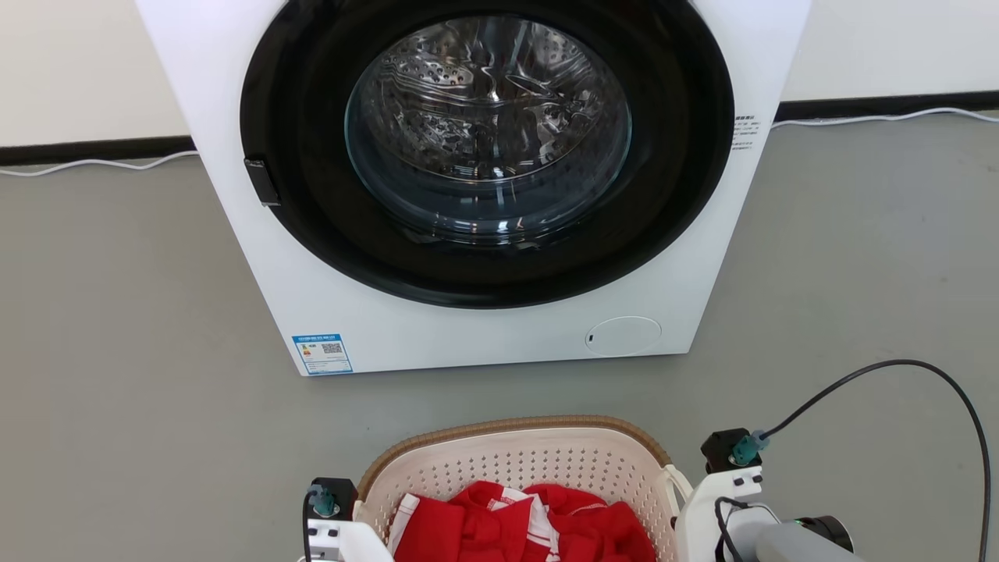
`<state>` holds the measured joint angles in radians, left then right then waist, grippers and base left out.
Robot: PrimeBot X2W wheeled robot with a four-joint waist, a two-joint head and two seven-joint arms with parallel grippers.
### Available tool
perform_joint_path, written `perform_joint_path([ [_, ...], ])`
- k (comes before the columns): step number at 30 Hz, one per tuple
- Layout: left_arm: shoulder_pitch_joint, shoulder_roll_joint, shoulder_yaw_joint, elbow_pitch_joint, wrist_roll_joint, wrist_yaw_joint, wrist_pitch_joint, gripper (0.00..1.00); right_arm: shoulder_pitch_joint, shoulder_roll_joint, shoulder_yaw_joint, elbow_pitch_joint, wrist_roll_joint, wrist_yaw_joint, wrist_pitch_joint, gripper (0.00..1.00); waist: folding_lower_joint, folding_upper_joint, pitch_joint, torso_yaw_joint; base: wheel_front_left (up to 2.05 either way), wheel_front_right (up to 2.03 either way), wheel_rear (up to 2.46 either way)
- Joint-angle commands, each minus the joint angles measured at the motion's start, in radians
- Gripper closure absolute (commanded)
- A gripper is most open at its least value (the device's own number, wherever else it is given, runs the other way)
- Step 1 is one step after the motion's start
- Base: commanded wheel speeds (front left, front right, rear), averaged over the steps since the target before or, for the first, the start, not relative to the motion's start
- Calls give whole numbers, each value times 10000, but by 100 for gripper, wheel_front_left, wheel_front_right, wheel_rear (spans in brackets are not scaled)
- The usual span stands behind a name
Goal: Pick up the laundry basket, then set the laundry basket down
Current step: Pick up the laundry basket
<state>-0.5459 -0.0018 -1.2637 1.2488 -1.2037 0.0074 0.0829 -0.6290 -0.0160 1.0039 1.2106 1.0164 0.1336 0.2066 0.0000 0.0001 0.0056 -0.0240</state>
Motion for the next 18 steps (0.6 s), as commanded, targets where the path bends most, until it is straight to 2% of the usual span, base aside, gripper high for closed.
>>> perform_joint_path([
  [1, -59, 520, 58, 269, 100, 43, -11, 100, -71, -343, 47, 107, 41, -29, -73, 100, 0, -1, -13, -5, 0, 0, 0],
  [18, -90, 520, 32, 358, 118, 8, 303, 100, -131, -342, 225, 196, 359, -29, 84, 100, 0, -1, -139, 6, 0, 0, 0],
])
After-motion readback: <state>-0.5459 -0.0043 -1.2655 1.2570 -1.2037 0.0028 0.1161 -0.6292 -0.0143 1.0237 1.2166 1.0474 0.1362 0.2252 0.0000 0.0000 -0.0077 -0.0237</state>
